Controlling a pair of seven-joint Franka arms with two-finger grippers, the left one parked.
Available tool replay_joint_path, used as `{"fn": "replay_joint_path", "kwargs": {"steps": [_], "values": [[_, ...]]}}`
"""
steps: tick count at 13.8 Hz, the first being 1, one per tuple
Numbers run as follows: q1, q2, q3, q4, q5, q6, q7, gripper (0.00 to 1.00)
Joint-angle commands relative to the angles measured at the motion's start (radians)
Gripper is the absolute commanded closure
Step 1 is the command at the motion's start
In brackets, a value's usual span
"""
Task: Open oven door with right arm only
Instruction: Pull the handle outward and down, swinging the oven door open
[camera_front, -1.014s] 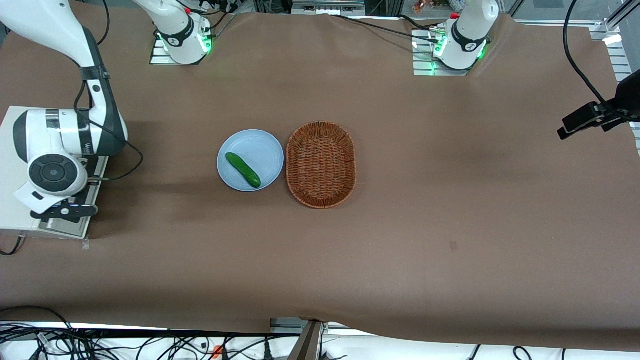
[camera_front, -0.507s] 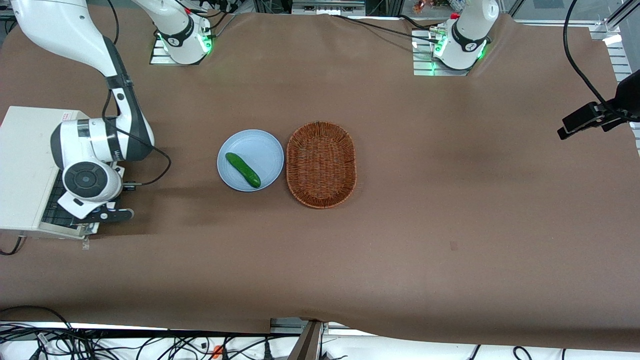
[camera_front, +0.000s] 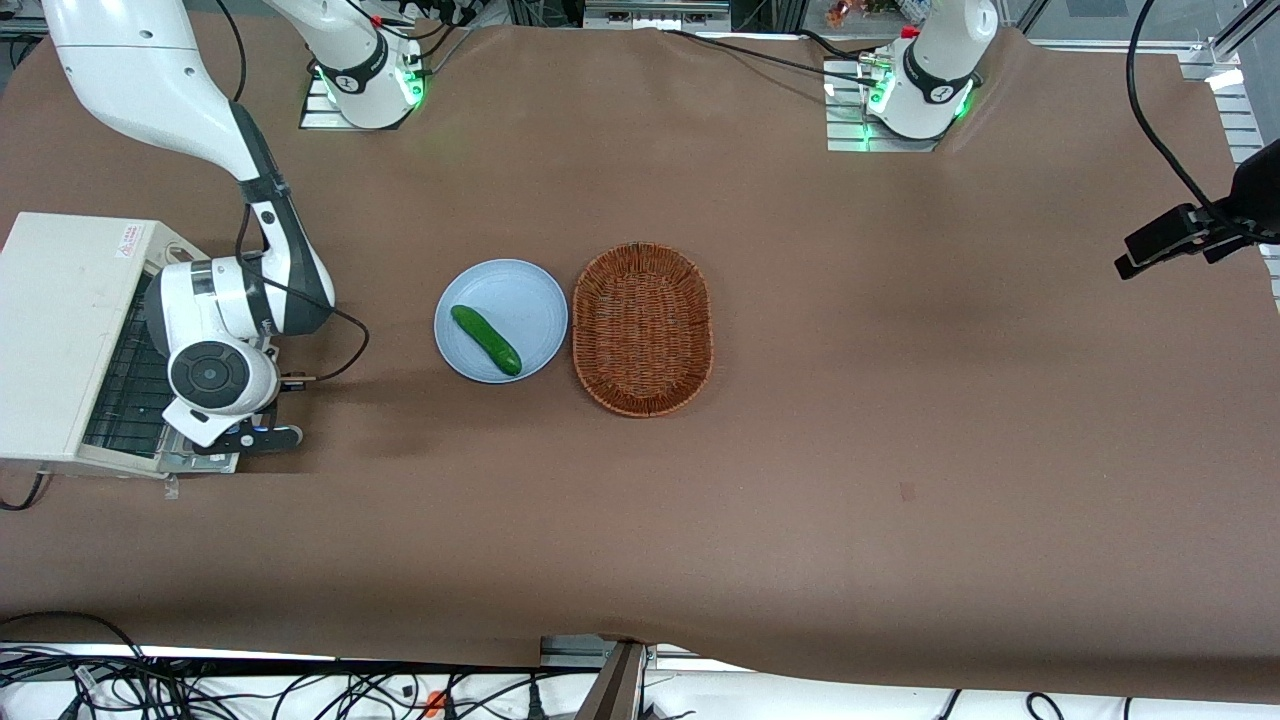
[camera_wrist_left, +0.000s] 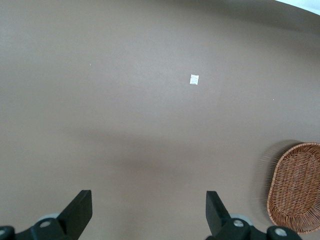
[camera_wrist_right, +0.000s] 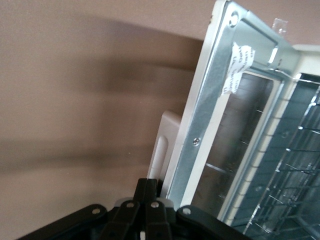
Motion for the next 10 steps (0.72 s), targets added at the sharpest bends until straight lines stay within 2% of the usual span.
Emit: {"fn": "replay_joint_path", "kwargs": {"steps": [1,6,10], "values": [[-0.027,0.011,-0.027,-0.037,-0.004,-0.014,-0.008,1.00],[-0.030,0.016,-0.019,-0.067,0.003,-0.016,-0.061,1.00],[-0.027,0.016,-0.010,-0.073,0.120,-0.031,-0.089,1.00]]}}
